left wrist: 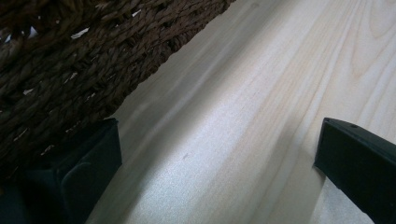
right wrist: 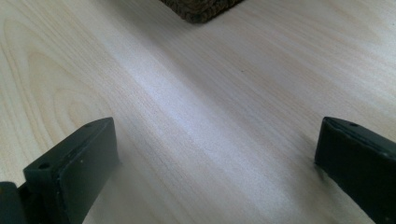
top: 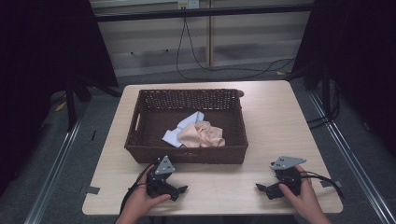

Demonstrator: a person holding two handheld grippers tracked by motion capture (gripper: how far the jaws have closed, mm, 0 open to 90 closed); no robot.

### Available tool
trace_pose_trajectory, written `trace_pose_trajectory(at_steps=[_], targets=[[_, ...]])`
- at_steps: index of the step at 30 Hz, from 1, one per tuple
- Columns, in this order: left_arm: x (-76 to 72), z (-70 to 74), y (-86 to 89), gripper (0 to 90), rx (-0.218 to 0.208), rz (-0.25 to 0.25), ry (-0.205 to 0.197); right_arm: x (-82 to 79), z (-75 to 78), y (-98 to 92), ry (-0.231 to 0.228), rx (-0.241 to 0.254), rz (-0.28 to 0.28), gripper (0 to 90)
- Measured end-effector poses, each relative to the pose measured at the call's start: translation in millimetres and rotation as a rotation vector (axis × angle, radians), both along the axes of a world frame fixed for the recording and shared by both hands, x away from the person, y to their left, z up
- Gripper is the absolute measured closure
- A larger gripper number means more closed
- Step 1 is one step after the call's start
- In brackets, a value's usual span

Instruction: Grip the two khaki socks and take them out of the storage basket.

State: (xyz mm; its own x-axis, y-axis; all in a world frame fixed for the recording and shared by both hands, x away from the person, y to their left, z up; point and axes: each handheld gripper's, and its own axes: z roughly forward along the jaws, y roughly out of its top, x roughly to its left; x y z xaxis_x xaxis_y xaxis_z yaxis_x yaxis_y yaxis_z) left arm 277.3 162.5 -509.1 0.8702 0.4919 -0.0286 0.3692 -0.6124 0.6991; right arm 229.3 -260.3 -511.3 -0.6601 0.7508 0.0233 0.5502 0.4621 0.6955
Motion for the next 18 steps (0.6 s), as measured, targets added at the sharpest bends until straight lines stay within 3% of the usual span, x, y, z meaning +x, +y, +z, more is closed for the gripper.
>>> trace_pose_trajectory(at_steps=[9, 13, 16, 18], targets=[[-0.3, 0.3, 0.6, 1.1, -0.002, 0.008, -0.001, 0.0, 0.1, 0.0, 0.001, 0.001, 0.0, 0.0], [0.7, 6.0, -1.9, 5.2, 0.04, 0.028, 0.031, 0.0, 0.1, -0.1, 0.001, 0.001, 0.0, 0.0], [2.6, 11.7, -5.1, 5.4, 0.095, 0.027, 0.059, 0.0, 0.1, 0.0, 0.001, 0.0, -0.001, 0.0], [3.3, 18.3, -7.1, 5.4, 0.103, 0.03, 0.077, 0.0, 0.1, 0.0, 0.001, 0.001, 0.0, 0.0]])
